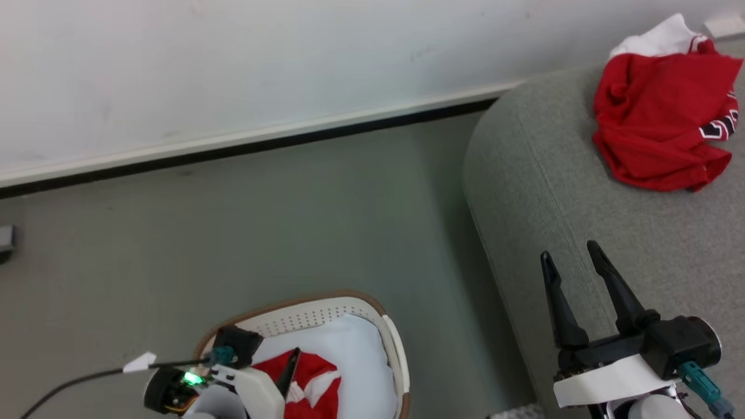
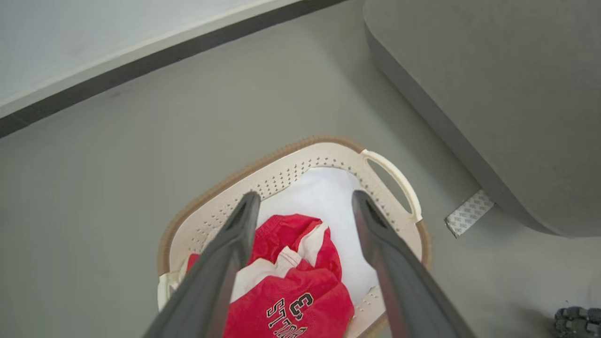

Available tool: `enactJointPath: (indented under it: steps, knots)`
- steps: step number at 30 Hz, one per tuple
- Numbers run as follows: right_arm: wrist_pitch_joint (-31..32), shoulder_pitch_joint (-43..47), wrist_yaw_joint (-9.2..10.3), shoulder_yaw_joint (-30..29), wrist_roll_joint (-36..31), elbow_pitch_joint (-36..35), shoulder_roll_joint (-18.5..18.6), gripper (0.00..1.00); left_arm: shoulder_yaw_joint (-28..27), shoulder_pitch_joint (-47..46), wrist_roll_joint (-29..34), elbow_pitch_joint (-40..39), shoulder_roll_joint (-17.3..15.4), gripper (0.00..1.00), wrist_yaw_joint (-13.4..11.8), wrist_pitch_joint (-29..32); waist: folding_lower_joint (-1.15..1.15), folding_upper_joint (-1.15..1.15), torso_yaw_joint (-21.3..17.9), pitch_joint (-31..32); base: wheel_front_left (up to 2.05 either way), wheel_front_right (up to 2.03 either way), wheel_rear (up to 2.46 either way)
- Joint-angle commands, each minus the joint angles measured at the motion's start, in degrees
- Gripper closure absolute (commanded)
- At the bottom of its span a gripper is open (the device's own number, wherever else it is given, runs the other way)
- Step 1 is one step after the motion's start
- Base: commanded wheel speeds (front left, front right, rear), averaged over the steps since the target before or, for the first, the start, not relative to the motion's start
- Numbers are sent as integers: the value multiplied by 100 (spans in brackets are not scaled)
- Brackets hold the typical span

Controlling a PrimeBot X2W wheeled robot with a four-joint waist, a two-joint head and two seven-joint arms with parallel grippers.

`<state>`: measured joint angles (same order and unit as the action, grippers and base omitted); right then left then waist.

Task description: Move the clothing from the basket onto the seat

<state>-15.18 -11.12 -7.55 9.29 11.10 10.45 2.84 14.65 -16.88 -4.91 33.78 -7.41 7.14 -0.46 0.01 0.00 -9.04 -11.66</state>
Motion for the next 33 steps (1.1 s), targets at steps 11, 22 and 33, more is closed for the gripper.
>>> enactJointPath:
  steps: [11, 22, 33]
  knots:
    - [5, -700, 14, 327, 525, -786, 3, 0, 705, -993, 36, 1152, -573, 0, 22, 969, -1, 0, -967, -1903, 0, 0, 0]
    - [5, -1304, 13, 394, 817, -1556, 3, 0, 1294, -1876, 139, 1677, -1160, 0, 24, 1114, -1, 0, -1159, -3366, 0, 0, 0]
    - [5, -1430, 14, 336, 878, -2050, 4, 0, 1334, -2566, 201, 2123, -1301, 0, -117, 861, -1, 0, -1183, -4142, 0, 0, 0]
